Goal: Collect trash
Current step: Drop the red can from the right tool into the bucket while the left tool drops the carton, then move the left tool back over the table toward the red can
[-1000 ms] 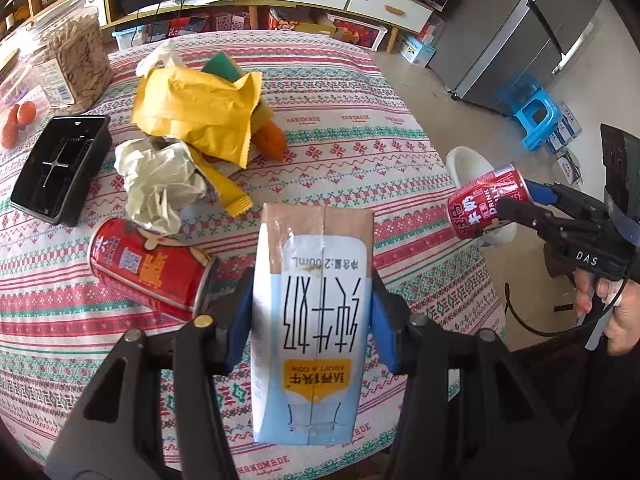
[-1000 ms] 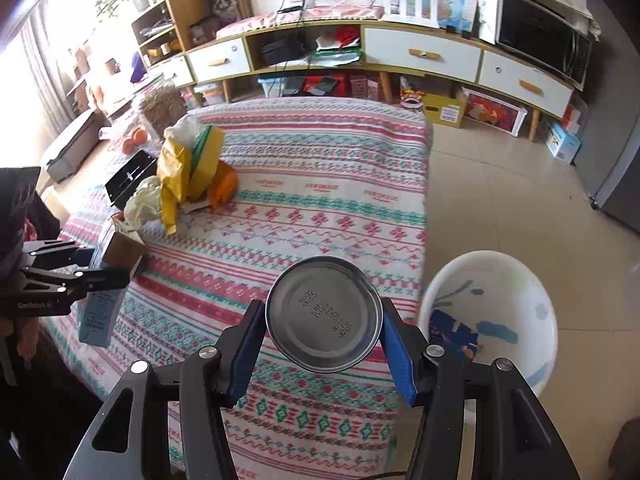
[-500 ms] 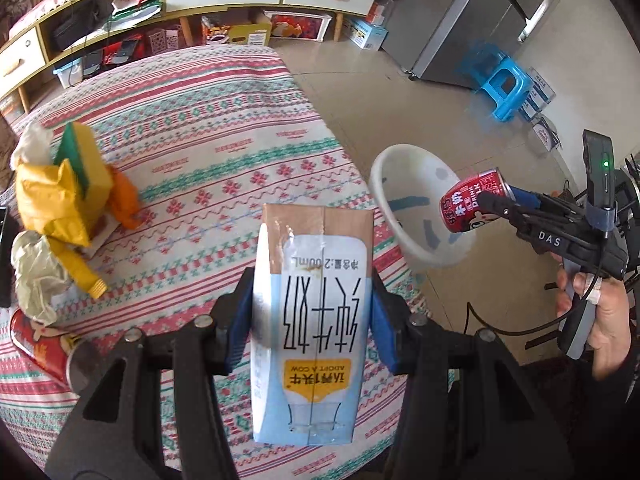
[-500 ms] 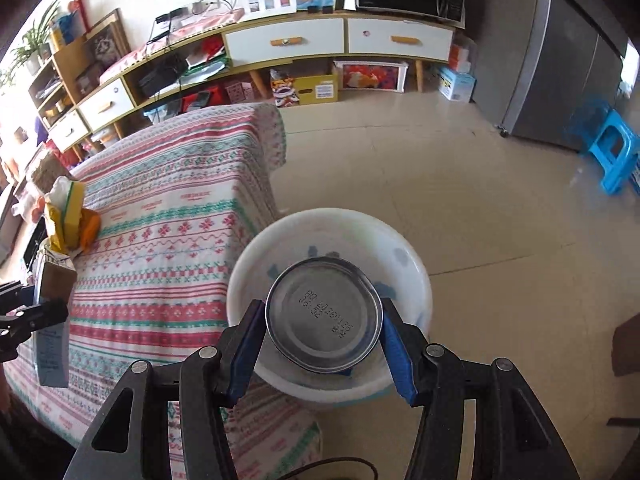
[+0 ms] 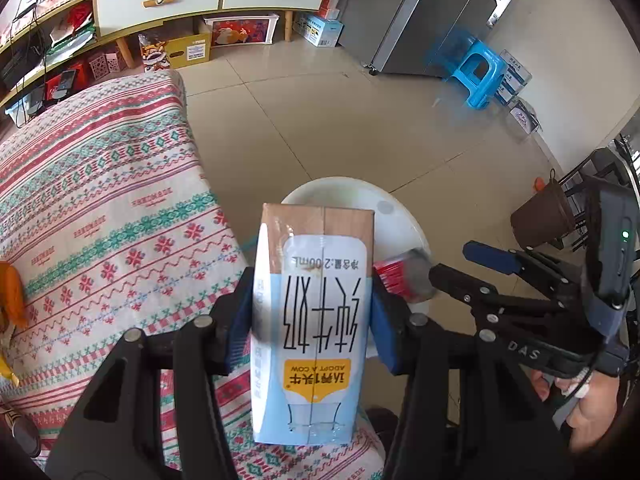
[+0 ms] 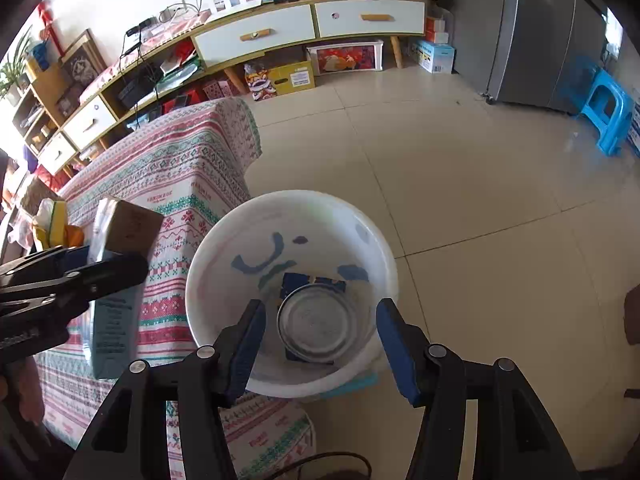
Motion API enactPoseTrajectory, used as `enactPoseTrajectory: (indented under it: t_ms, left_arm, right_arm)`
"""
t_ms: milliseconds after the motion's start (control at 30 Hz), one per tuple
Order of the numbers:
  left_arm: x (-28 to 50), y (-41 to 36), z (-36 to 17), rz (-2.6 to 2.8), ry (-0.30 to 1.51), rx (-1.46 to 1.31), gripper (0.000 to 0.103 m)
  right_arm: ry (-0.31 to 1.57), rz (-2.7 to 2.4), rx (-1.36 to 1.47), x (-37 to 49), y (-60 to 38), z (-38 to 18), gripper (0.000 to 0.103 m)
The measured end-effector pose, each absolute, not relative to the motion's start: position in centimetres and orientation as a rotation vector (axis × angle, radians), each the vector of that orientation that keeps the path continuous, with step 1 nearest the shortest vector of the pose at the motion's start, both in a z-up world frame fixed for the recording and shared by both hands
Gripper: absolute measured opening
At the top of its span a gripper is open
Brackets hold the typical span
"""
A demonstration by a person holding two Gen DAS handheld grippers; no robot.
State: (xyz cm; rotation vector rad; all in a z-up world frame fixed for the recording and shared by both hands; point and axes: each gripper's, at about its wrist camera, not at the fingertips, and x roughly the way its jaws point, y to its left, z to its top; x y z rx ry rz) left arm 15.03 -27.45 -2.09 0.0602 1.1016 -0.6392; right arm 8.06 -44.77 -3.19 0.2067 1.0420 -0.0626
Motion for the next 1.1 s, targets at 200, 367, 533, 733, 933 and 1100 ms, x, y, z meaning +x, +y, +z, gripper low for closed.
enactPoseTrajectory:
  t_ms: [200,367,533,733,933,1100]
  left_arm:
    - [15.2,-30.3,-3.2,-0.669,1.123,0.113,0.054]
    - [15.4,-32.3,-4.3,-0.671,1.182,0.166,0.054]
    - [16.0,-33.5,-5.0,-0.665,1.221,0.192,0.058]
    - [15.3,-32.2,-4.5,-0.645,1.21,0.203,0.081]
    - [14.9,-29.1,-3.8,-0.627,1.202,0.182,0.082]
    - [14.0,-25.8,-2.8,-0.62,1.17,0.186,0.086]
  right_arm:
    - [1.013,-0.1,0.25,5.8,-47.1,-2.5,0.063]
    - [1.0,-0.138,0.292,4.1,-49.0,-2.4,0.065]
    - [0.993,-0.163,0.305,3.4,-50.2,-2.2,0.065]
    - [0.987,-0.163,0.286,3.4,-50.0,-2.0,0.069]
    - [0.989,-0.159,0.263,3.7,-49.0,-1.8,0.072]
    - [0.988,-0.152,0.244,3.9,-47.9,-1.5,0.076]
